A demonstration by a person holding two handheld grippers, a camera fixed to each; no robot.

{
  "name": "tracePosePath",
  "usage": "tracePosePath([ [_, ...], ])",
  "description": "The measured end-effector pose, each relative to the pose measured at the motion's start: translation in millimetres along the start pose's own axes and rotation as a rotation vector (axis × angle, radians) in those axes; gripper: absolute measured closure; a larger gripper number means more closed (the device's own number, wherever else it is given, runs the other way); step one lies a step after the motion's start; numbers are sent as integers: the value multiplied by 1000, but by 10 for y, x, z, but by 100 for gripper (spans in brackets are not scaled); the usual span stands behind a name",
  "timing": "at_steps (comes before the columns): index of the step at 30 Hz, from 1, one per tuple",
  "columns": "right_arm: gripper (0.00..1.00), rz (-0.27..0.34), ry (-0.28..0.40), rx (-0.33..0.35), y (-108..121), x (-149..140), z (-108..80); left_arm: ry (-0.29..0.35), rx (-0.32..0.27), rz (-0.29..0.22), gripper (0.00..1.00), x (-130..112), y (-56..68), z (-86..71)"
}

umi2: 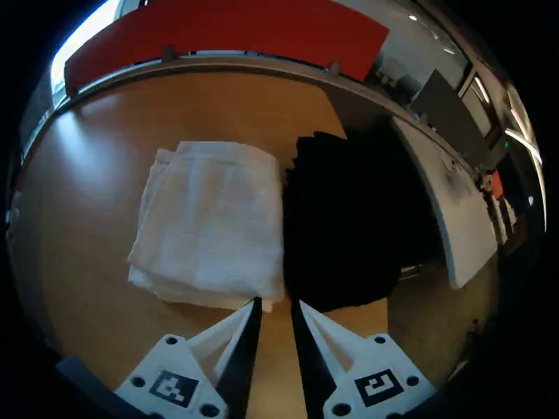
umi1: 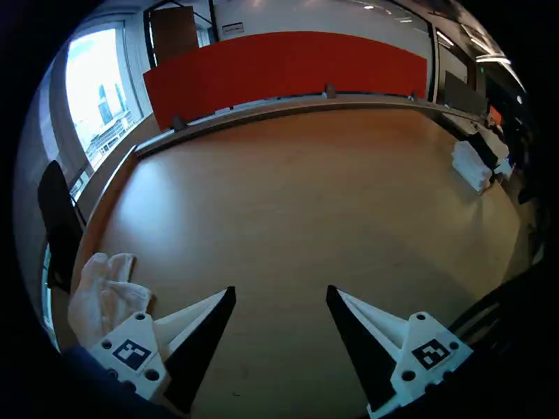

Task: Fold towel

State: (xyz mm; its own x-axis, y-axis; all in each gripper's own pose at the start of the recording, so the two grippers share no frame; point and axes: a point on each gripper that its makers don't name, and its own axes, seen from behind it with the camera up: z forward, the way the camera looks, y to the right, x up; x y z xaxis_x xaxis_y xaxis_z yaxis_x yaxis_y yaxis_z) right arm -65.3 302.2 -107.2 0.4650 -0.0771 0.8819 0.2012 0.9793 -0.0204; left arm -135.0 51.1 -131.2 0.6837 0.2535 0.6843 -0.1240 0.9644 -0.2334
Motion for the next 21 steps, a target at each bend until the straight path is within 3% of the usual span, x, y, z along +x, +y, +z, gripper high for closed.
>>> tracePosePath([
  [8, 1, -4, 20, 35, -151, 15, -64, 4, -5, -6, 4, -9, -13, -6],
  [21, 0, 16, 47, 46, -272, 67, -116, 19, -9, -11, 4, 15, -22, -25],
])
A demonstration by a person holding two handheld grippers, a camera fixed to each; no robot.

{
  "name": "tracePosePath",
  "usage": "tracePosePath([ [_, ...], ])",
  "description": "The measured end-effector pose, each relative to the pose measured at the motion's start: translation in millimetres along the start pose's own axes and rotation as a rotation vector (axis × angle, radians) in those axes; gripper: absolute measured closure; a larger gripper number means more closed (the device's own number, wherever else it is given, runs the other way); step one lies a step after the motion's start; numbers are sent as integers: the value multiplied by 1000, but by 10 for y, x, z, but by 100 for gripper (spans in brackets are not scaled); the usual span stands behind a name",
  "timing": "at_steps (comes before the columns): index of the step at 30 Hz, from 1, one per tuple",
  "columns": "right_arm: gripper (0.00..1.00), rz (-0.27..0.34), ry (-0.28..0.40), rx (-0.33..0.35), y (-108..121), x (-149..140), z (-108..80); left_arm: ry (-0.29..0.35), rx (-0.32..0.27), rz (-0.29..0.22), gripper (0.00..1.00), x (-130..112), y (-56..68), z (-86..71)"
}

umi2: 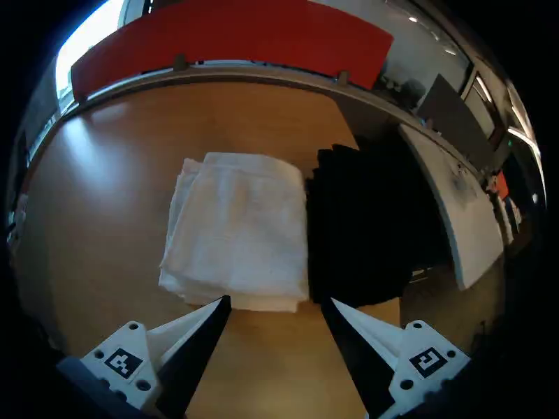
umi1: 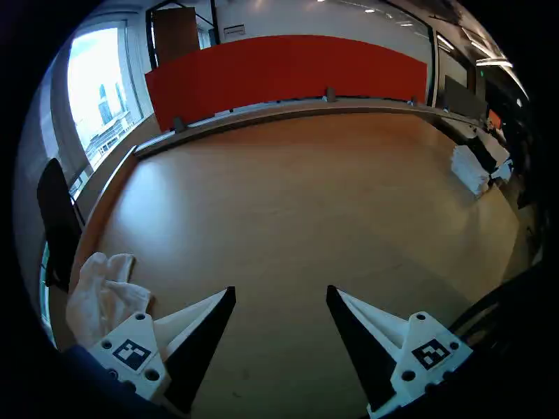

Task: Fold towel

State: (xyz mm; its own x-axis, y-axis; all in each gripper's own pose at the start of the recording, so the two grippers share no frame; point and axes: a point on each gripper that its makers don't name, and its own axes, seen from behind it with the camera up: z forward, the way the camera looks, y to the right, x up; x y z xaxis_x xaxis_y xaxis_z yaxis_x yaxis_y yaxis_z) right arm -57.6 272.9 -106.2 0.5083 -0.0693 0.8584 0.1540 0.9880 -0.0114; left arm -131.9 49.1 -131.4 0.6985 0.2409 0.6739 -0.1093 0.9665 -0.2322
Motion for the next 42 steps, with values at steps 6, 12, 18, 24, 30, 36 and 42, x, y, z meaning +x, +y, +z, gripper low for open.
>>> tracePosePath([
  [6, 0, 10, 24, 22, -111, 68, -14, 2, 2, -1, 4, -3, -22, -15],
  [12, 0, -5, 45, 67, -341, 134, -31, 4, 4, -3, 4, -18, -40, -38],
  [18, 4, -36, 53, 111, -603, 190, -16, 8, 7, -8, 3, -16, -51, -52],
  [24, 11, -61, 58, 149, -829, 251, 12, 9, 12, -12, 3, -33, -79, -74],
  [30, 28, -81, 60, 171, -981, 310, 62, 5, 20, -18, 3, -72, -120, -94],
  [36, 41, -105, 52, 176, -1049, 318, 107, 1, 26, -22, 4, -100, -142, -109],
  [42, 70, -127, 43, 163, -1030, 297, 119, -2, 28, -24, 4, -112, -157, -108],
])
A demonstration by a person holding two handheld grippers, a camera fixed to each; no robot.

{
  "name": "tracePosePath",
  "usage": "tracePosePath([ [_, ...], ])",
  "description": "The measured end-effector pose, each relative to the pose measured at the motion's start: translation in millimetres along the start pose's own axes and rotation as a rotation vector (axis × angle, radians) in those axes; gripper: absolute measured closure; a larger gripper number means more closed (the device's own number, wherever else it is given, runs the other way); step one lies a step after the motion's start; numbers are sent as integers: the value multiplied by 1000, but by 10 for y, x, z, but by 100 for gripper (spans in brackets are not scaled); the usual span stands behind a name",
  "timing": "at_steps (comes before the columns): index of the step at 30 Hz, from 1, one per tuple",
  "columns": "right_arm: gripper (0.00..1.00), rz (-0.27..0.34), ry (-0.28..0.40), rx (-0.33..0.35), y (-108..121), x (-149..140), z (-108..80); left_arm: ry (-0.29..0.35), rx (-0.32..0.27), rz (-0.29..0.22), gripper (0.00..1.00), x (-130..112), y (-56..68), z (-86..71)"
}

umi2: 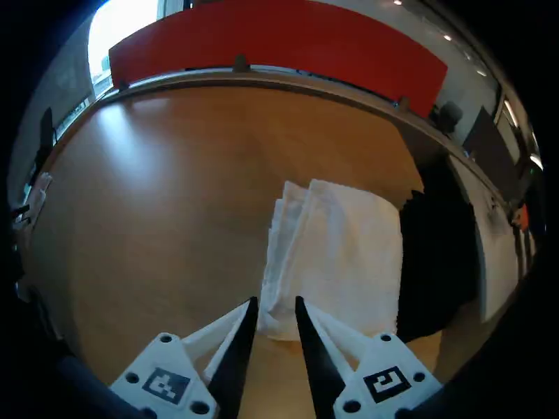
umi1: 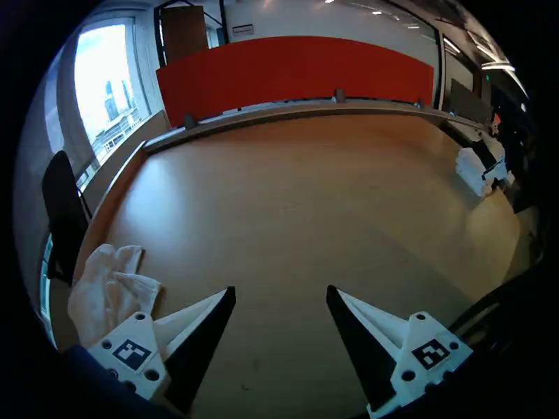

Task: Fold towel

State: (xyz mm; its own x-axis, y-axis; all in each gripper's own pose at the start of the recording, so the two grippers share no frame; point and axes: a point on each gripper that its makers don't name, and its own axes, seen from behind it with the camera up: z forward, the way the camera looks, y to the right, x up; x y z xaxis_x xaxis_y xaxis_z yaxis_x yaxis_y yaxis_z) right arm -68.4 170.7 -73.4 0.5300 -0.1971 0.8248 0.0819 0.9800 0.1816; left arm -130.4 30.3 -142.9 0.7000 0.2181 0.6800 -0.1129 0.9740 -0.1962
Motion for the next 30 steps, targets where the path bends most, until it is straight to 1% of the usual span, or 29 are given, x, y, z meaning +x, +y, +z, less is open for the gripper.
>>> tracePosePath([
  [2, 79, -3, -4, -2, 6, -10, -1, -1, 0, -1, 4, -9, 0, 1],
  [5, 88, -2, -8, 0, 10, -19, 4, -3, 0, -1, 3, -23, 2, 1],
  [8, 91, 5, -6, 3, 9, -12, 8, -4, 0, 1, 3, -29, 4, -4],
  [12, 92, 15, 0, 9, 7, 4, -3, -4, 2, 3, 4, -24, -3, -10],
  [21, 92, 2, -16, 29, -32, -79, -80, -1, 2, 0, 4, -15, -19, 2],
  [28, 91, 5, -19, 33, -38, -91, -86, -3, 2, 3, 4, -24, -26, 2],
  [30, 90, 7, -18, 34, -41, -88, -92, -2, 3, 1, 3, -22, -29, -2],
])
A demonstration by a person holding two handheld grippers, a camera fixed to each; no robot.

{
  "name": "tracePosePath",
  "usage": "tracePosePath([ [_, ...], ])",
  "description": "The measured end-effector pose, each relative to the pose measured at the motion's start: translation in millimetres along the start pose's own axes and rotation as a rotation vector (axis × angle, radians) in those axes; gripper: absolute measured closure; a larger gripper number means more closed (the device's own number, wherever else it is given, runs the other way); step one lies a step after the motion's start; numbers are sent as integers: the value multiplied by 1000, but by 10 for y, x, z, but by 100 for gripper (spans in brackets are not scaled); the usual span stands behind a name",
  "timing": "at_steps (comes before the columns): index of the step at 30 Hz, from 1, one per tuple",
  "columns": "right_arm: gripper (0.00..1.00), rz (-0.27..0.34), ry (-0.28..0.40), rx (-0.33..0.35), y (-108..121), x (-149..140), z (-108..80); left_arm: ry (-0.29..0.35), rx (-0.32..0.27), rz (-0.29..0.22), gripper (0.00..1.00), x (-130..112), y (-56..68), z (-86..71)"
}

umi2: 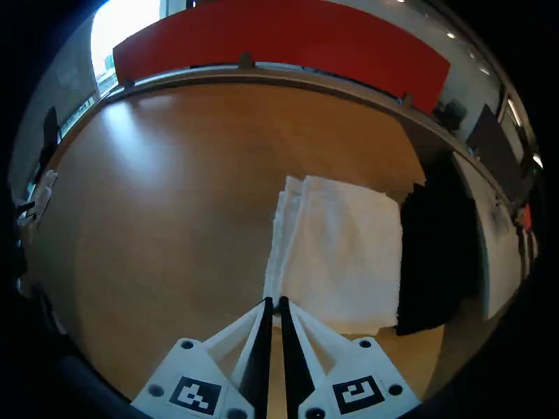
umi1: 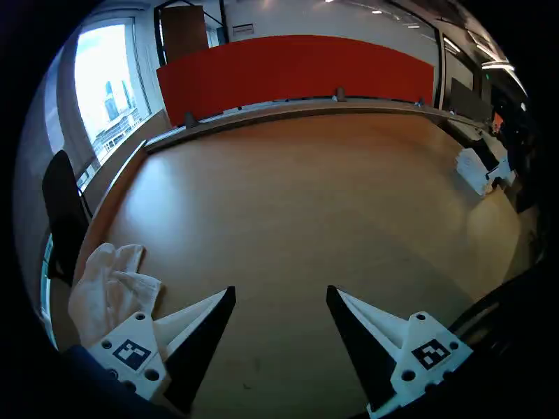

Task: Fold towel

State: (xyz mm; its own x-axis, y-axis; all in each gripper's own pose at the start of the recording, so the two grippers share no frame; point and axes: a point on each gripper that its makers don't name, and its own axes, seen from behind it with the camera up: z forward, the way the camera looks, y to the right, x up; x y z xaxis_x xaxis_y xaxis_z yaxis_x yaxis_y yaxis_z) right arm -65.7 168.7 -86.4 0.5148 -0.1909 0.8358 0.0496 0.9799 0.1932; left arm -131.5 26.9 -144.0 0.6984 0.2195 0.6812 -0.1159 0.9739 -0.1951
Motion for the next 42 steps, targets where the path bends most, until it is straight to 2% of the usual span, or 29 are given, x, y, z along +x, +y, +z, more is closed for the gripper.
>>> tracePosePath([
  [1, 89, 3, 0, 5, -12, -1, -2, 0, 1, -1, 3, 0, -3, -1],
  [4, 70, 10, 2, 19, -46, -1, -16, 1, 3, -3, 4, -1, -12, -4],
  [11, 7, 16, 25, 9, -42, 6, -62, 4, 4, -4, 4, 10, -18, -5],
  [13, 1, 24, 31, 2, -27, 16, -72, 5, 4, -5, 3, 15, -21, -3],
  [30, 0, 100, 79, -38, -12, 33, -161, 18, 10, -50, 4, 52, -50, 36],
  [36, 0, 128, 134, -56, -53, 119, -220, 22, 12, -74, 4, 65, -57, 44],
  [42, 0, 167, 221, -84, -78, 284, -310, 36, 24, -100, 4, 89, -93, 39],
])
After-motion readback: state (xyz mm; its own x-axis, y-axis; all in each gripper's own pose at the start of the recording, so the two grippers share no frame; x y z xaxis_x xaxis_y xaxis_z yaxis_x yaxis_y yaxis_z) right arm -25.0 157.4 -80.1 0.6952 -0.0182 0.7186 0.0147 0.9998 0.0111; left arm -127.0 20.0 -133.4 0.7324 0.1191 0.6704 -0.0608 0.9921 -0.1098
